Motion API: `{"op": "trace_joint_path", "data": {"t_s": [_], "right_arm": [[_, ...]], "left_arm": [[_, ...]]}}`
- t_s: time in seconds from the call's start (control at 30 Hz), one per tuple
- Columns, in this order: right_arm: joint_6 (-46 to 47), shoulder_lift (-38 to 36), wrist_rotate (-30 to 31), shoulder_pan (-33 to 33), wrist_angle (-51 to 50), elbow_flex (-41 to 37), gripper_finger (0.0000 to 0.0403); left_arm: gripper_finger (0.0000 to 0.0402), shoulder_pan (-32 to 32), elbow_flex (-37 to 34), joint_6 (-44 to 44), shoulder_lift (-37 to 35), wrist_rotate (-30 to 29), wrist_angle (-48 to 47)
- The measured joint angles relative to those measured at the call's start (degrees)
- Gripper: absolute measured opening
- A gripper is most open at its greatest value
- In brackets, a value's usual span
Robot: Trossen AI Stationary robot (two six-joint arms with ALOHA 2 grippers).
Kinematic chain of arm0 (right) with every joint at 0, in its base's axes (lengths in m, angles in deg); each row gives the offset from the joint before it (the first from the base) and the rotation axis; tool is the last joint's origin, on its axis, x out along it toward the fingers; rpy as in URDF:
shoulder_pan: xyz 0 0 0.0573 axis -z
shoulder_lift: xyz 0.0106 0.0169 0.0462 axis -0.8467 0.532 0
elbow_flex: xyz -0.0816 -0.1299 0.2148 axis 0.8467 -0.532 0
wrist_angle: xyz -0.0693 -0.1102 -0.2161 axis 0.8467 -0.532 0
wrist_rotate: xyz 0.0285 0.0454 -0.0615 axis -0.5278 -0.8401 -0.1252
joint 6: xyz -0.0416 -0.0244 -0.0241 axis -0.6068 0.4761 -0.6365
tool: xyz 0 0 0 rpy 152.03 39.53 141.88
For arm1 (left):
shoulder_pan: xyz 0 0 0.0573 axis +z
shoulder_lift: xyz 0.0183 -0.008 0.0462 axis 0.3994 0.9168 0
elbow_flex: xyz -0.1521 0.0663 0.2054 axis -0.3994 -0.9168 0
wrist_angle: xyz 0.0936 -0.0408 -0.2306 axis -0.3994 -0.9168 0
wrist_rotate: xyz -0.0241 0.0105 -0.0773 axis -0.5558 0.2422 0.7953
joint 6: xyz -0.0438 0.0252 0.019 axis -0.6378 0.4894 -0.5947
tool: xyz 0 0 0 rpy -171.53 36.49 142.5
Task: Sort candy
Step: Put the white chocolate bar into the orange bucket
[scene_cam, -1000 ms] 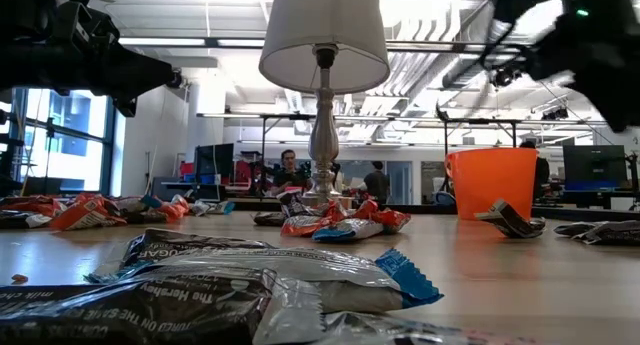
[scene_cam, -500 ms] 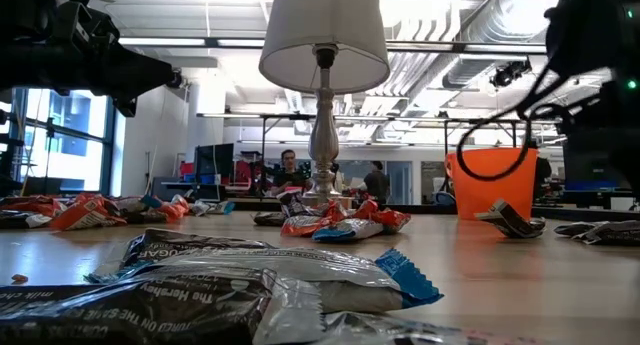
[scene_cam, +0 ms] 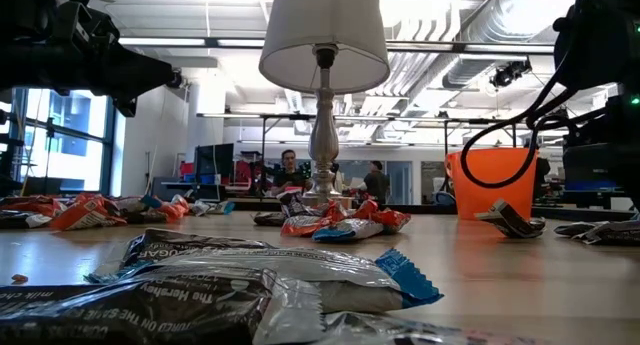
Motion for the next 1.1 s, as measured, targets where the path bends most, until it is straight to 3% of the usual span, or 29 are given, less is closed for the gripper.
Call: {"op": "trace_joint_path", "data": {"t_s": [0.17, 0.37, 0.43, 0.6, 0.77, 1.1], "right_arm": [[0.02, -0.31, 0.04, 0.0, 0.54, -0.07, 0.0136], [0.0, -0.46, 0.13, 0.0, 0.93, -0.02, 0.0031], [-0.06, -0.84, 0.11, 0.0, 0.72, -0.02, 0.0015], [0.56, -4.05, -0.35, 0.18, -0.34, -0.35, 0.0035], [1.64, -9.2, 0.98, 0.17, -1.37, -0.35, 0.0016], [0.5, -19.6, 14.09, 3.3, -0.03, -0.24, 0.0016]], "left_arm": [[0.0065, 0.01, 0.0, 0.0, 0.0, 0.0, 0.0], [0.0065, 0.0, 0.0, -0.02, 0.0, 0.0, 0.0], [0.0064, 0.0, 0.0, 0.0, 0.0, 0.0, 0.01], [0.0065, 0.0, 0.0, 0.0, 0.0, 0.0, 0.02], [0.0065, 0.0, -0.02, 0.0, 0.0, 0.0, 0.0], [0.0065, 0.01, 0.0, 0.0, 0.0, 0.0, 0.0]]}}
